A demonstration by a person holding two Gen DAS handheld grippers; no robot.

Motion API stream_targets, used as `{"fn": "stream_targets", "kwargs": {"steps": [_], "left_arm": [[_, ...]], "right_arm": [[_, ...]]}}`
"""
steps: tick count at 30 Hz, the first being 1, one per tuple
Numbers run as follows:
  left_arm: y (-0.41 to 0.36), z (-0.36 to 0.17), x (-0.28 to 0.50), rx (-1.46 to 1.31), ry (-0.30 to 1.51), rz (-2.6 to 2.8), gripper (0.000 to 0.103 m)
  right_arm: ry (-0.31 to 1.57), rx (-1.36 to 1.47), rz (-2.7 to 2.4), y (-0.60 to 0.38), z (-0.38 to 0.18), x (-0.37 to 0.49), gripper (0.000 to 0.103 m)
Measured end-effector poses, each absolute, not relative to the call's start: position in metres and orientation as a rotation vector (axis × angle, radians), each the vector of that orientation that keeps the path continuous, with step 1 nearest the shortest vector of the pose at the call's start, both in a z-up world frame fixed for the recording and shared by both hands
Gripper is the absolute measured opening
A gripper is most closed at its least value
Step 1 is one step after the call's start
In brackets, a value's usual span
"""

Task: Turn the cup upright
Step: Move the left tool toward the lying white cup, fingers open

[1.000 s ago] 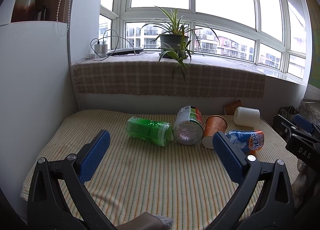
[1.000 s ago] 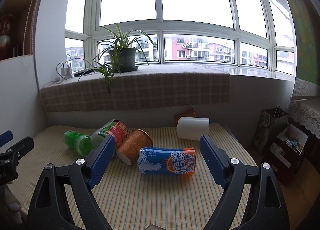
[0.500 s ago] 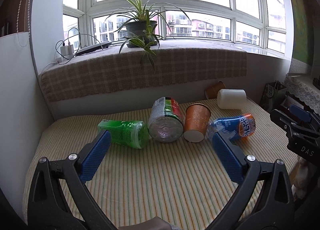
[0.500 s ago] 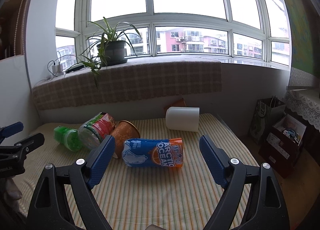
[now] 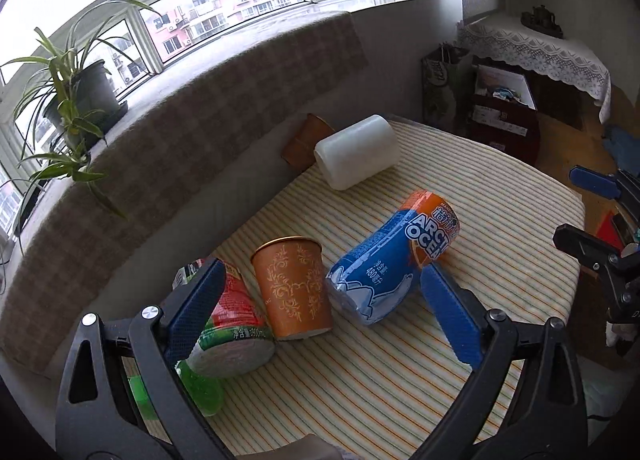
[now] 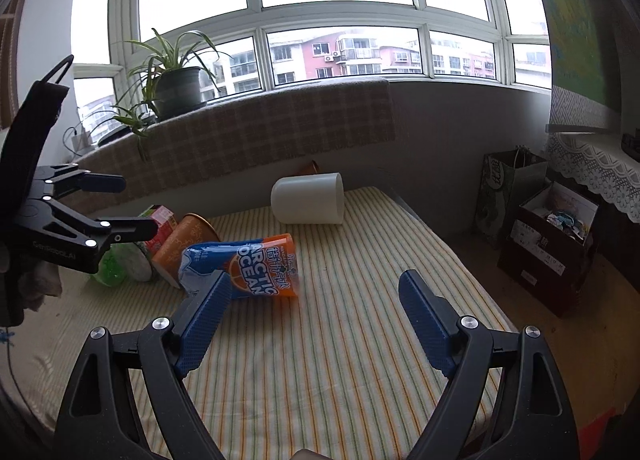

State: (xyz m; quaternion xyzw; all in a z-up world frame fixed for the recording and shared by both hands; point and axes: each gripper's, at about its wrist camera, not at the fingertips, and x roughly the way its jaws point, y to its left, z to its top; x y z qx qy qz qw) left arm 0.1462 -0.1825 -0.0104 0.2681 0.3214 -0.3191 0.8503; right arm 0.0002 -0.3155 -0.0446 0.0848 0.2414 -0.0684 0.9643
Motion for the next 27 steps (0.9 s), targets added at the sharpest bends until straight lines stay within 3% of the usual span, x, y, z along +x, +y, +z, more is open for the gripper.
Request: {"fn": "stream_targets", "kwargs": {"steps": [15,27], "left_arm": [[-0.318,-0.041,0.234,0.976,0.788,-0.795,0.1],[-0.379,-0.091,0.265,1.244,0.839,-0.798,0.1]], "right_arm": [[0.58,0.259,-0.151,-0.368,-0.08,0.005,0.086],[0.599,0.342,-0.158,-0.408,-0.094,0.012,0.085]]}}
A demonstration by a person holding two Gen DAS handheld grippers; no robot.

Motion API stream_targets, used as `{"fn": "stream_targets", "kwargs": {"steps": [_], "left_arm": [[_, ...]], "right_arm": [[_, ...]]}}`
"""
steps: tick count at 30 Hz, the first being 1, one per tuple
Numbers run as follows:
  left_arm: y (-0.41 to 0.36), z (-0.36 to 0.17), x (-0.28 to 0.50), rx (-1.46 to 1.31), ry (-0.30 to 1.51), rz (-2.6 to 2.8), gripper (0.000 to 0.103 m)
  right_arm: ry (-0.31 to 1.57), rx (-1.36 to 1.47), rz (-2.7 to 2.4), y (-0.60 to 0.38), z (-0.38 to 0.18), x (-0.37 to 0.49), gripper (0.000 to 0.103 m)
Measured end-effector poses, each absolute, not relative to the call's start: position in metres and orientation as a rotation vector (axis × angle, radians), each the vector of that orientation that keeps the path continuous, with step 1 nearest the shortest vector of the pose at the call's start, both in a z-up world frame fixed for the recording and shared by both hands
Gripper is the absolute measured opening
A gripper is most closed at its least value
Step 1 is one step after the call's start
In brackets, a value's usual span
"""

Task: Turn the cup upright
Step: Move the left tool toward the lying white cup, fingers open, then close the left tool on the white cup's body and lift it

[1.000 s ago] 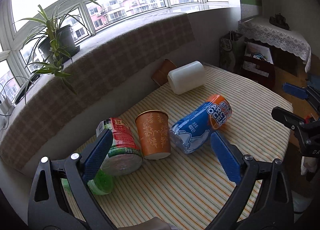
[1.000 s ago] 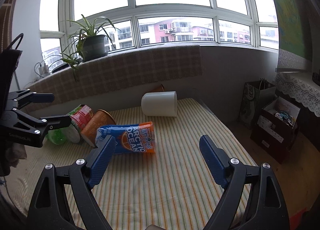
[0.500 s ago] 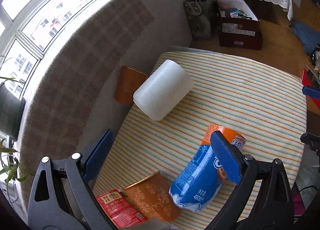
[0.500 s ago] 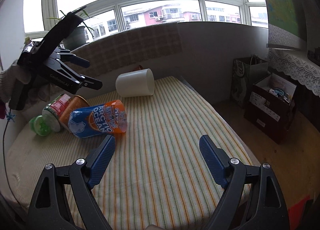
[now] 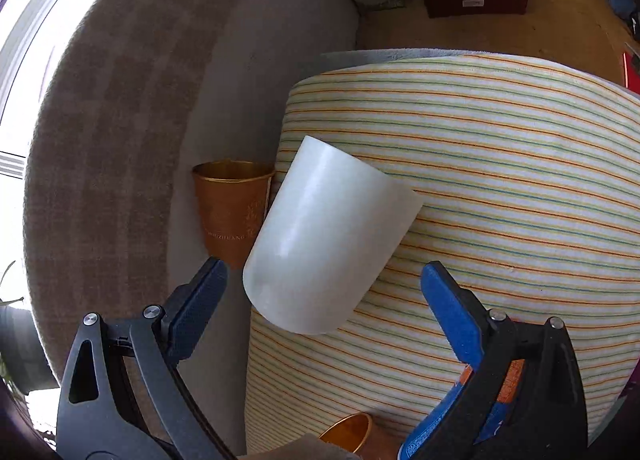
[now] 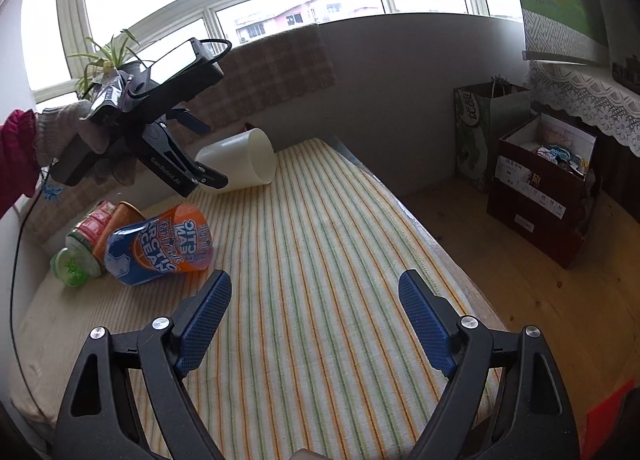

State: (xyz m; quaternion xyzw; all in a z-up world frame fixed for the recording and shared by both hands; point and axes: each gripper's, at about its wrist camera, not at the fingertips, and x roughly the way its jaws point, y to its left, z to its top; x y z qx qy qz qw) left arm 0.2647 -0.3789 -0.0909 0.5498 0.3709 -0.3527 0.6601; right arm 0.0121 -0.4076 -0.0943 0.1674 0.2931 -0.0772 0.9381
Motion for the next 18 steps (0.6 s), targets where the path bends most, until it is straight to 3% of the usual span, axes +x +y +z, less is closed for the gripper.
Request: {"fn": "stream_targets", "kwargs": {"steps": [9,18], "left_arm": [[-0.403,-0.119,0.271,1.315,0.825,-0.787,0.1],[-0.399,-0.126,0.272,1.315,0.798,-0.777,0.084]], "right_arm": [[0.614,0.384,-0.186,-0.424,-0.105,0.008,0.085],[0.621,0.386,-0.198,-0.423,-0.107,0.009,0.086]]}}
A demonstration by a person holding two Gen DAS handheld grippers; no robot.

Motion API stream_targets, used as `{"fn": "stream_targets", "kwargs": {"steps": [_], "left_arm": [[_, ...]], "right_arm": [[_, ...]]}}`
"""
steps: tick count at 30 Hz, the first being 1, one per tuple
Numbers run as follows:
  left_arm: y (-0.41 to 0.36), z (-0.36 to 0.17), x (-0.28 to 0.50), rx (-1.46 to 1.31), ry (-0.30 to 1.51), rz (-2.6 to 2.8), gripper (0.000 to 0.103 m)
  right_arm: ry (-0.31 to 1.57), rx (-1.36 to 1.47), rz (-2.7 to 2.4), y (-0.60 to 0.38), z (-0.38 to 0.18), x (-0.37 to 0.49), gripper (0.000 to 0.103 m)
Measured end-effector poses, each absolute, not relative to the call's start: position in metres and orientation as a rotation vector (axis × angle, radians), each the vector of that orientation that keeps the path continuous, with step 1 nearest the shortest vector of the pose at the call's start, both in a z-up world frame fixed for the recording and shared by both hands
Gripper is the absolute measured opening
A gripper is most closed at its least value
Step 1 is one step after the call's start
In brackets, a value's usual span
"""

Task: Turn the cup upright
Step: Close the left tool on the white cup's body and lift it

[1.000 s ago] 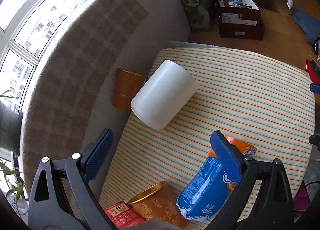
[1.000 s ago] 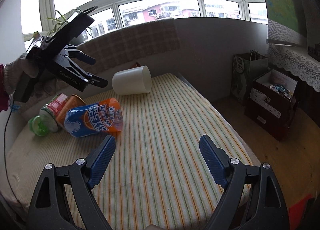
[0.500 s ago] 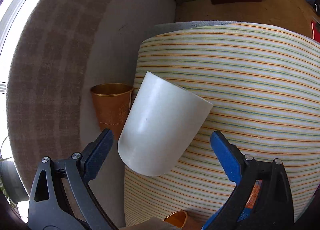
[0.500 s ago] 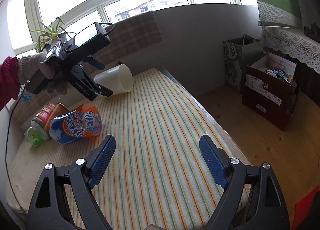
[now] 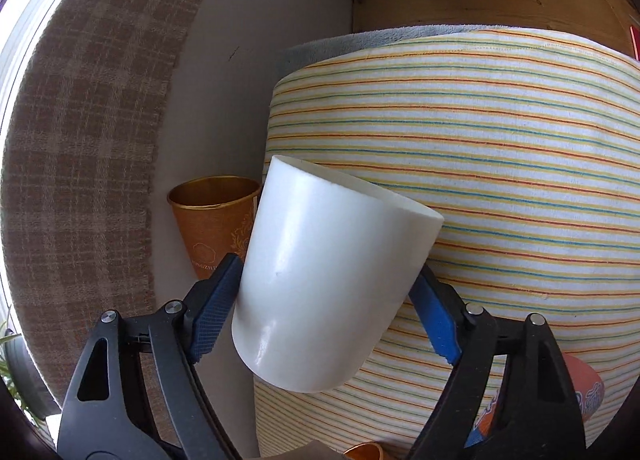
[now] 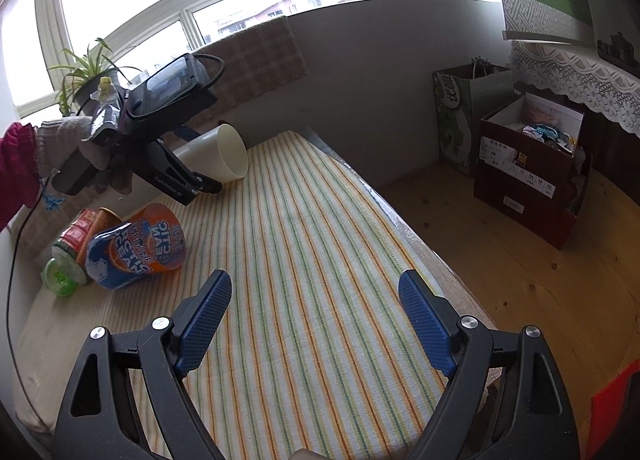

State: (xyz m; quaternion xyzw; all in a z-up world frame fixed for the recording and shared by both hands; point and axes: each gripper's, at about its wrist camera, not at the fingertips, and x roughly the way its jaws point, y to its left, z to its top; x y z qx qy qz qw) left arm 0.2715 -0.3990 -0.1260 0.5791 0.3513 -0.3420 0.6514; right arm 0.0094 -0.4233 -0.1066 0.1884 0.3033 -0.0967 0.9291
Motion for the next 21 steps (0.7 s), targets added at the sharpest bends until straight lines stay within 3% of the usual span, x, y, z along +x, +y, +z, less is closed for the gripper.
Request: {"fn": "stream_targets", "kwargs": {"steps": [21], "left_arm": [[-0.316,-0.017,0.211,1.063,0.68,-0.76,0.08]], "right_arm": [[0.554,0.329,-0.156,-0.378,-0.073,-0.016,0.085]]}}
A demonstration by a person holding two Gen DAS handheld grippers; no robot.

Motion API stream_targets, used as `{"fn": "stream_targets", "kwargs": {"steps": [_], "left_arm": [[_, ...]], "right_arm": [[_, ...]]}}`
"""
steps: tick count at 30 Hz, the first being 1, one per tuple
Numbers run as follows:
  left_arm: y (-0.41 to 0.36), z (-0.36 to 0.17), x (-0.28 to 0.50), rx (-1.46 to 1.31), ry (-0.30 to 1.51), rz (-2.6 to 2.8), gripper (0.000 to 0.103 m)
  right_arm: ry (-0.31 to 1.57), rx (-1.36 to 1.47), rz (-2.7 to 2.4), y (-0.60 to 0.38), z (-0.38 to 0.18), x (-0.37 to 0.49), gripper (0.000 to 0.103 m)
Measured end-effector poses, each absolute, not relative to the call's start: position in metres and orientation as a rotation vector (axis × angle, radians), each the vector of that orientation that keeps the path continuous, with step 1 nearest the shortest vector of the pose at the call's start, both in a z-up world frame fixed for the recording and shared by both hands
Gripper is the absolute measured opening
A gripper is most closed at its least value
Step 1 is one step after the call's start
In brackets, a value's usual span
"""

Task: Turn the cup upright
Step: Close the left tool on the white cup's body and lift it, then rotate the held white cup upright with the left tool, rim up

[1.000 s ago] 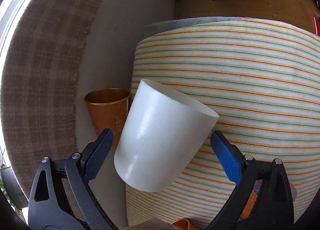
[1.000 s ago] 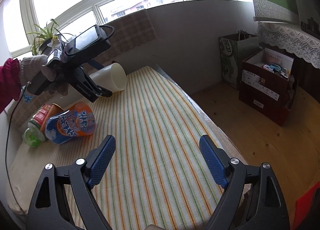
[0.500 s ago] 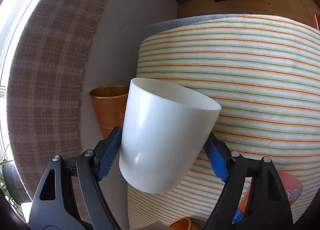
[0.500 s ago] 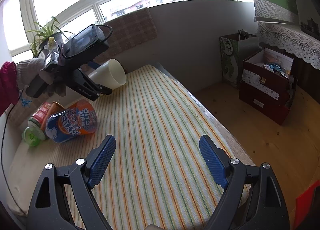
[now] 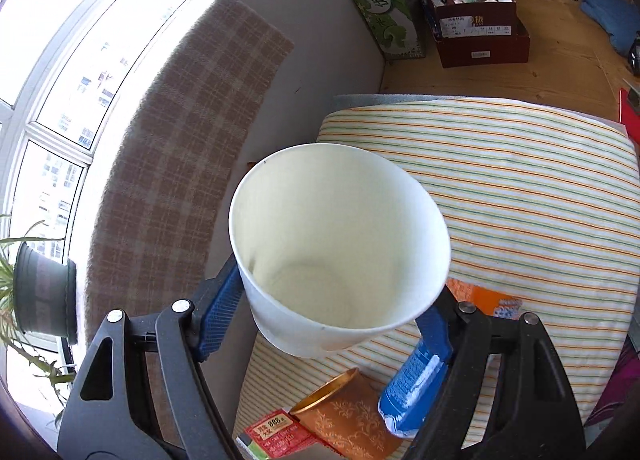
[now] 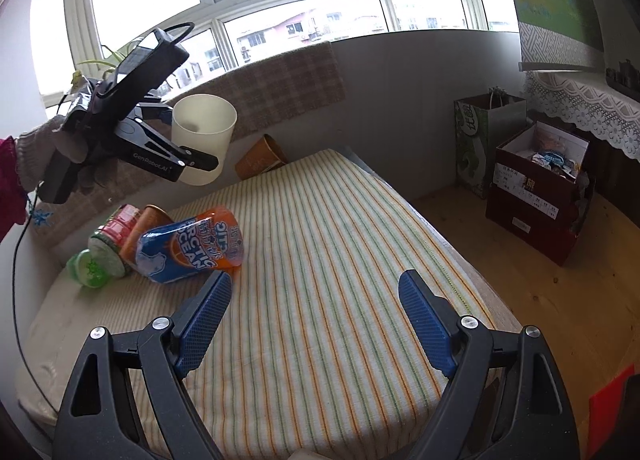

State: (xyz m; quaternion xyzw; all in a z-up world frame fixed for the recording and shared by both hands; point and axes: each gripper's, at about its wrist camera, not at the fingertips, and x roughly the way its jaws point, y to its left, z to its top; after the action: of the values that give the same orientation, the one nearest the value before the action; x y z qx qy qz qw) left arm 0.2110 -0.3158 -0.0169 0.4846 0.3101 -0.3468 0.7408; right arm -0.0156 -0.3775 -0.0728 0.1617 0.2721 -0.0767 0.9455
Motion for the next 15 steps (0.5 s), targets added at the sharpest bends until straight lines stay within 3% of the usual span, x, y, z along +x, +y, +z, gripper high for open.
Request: {"fn": "stream_targets", "kwargs": {"steps": [8,15], "left_arm": [[-0.244,0.027,0.143,0.907,0.656,-0.728,0.08],[-0.167,0.034,0.078,0.708,0.71,-0.681,0.08]], "right_arm": [[0.513,0.318,-0.102,-0.348,-0.053,-0.035,0.085],[0.486,0.286,-0.022,-0.319,-0.037,-0.047,0.085]]}}
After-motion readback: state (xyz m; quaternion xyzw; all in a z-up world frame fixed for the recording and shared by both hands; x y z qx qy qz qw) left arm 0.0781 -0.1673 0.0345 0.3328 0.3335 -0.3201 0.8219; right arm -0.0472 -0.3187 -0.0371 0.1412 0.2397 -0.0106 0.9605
